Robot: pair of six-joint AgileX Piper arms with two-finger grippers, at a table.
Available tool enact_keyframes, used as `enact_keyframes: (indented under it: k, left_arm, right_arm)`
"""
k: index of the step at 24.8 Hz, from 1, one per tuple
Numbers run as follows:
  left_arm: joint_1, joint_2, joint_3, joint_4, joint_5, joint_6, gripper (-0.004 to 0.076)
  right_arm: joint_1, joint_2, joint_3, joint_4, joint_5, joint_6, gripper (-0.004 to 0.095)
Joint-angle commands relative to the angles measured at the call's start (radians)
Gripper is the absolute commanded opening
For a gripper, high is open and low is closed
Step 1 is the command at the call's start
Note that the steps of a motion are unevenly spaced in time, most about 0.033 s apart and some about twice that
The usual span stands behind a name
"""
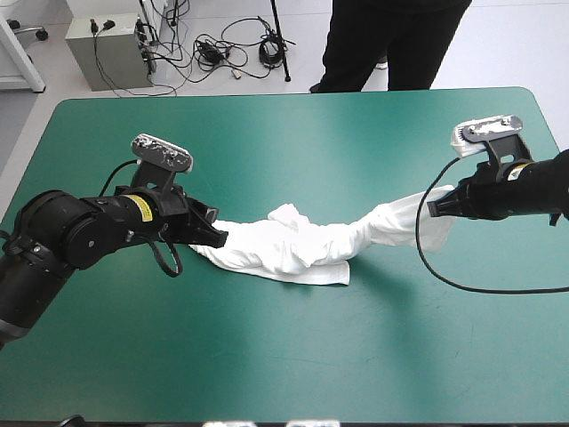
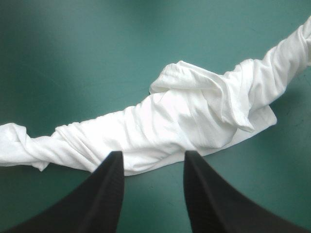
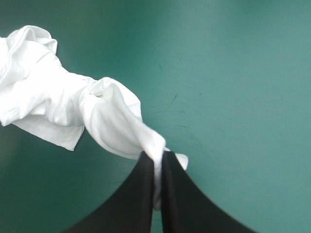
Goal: Fold the cloth
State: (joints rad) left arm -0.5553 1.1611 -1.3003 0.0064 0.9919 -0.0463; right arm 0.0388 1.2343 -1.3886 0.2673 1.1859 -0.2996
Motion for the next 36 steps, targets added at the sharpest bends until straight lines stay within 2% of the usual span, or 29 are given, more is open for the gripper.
enact_keyframes:
  k: [1,7,11,15,21,25,32,36]
  left_arm:
    - [-0.001,-0.014,-0.032,-0.013,-0.054,-0.006,0.0293]
    - [-0.001,-0.014,-0.032,-0.006,-0.051,-0.006,0.0294]
    - [-0.001,-0.014,-0.033,0.229,0.025,-0.065,0.0307]
    - [-0.001,-0.003,-0.033,0.318,0.084,-0.058,0.0338]
    - [0.019,0.061,-0.033,0.436,0.12,-0.047,0.034]
    - [0.138,0.116,-0.034,0.379,0.091,-0.001,0.034]
    - [0.393,0.215,-0.034,0.06,-0.021,0.15,0.0347]
    - [0.44,0.281,-0.04,0.029,-0.071,0.172,0.0448]
  right_arm:
    - [0.003,-0.029,-0.034,0.011,-0.048,-0.008,-0.0017]
    - [0.003,-0.029,-0.034,0.011,-0.048,-0.008,-0.0017]
    - [0.003,-0.029,-0.034,0.011,-0.048,-0.008,-0.0017]
    - [0.003,-0.029,-0.034,0.011,-0.046,-0.008,-0.0017]
    - [0.003,-0.029,-0.034,0.011,-0.027,-0.008,-0.0017]
    - [0.003,-0.029,-0.034,0.011,-0.023,-0.008,-0.0017]
    - [0.003,-0.029,-0.034,0.011,-0.013,-0.008,-0.0017]
    - [0.003,-0.029,-0.034,0.031,-0.007,-0.008,-0.0017]
